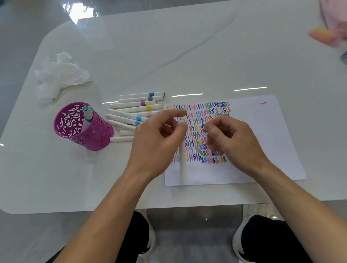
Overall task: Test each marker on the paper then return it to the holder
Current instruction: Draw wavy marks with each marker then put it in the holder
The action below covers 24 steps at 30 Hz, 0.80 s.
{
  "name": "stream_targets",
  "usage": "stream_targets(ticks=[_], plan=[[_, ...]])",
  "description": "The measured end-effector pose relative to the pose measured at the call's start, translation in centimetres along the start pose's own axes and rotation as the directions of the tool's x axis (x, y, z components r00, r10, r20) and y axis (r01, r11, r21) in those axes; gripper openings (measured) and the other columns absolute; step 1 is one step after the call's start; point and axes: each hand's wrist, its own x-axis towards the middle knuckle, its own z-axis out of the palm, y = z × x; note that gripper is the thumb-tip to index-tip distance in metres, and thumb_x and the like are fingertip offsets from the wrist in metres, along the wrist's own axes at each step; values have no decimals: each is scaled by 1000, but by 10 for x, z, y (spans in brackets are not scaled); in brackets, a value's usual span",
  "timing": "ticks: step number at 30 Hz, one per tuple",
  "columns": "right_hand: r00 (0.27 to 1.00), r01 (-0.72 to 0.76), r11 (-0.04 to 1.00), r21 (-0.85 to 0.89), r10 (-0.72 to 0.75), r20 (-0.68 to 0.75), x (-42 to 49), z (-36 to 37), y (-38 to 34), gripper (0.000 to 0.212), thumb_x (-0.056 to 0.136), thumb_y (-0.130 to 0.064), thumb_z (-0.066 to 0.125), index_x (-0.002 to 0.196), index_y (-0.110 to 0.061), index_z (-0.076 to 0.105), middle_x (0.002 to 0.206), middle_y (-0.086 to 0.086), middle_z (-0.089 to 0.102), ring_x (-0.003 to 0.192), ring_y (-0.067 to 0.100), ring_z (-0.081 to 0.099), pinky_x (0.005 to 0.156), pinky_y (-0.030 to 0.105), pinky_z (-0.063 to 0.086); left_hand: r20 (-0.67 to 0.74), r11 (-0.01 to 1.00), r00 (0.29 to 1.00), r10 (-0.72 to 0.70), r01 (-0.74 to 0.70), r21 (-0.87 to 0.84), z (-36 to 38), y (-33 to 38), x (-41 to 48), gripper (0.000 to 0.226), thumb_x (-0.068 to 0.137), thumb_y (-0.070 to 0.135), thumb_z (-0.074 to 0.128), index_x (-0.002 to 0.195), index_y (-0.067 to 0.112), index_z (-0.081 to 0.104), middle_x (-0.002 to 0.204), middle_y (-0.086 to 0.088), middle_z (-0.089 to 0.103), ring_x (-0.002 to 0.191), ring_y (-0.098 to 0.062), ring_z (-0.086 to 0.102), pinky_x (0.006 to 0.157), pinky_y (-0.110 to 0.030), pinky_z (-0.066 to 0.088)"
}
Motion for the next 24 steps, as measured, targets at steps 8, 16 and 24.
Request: stream_targets(ticks=[8,16,24], plan=[[986,16,999,40,-23,165,-3,-7,-10,28,98,-49,66,116,-28,66,79,1,77,68,22,75,65,37,63,45,940,991,-128,136,-312,19,7,-1,6,94,15,70,97,11,68,78,-3,75,70,-19,75,64,-25,58],[964,228,877,-423,-142,226,-8,-24,-2,17,100,-42,65,114,-33,64,77,-13,70,67,4,66,66,34,55,296,983,938,-180,163,79,31,2,2,14,97,23,54,89,25,64,69,5,71,57,-7,65,61,-29,55],[966,217,837,-502,-111,232,-9,-39,-1,24,98,-47,63,103,-25,72,83,-9,75,72,13,67,68,41,54,400,979,905,-142,68,194,44,3,3,29,107,36,45,84,31,63,72,8,69,58,0,60,57,-14,45]])
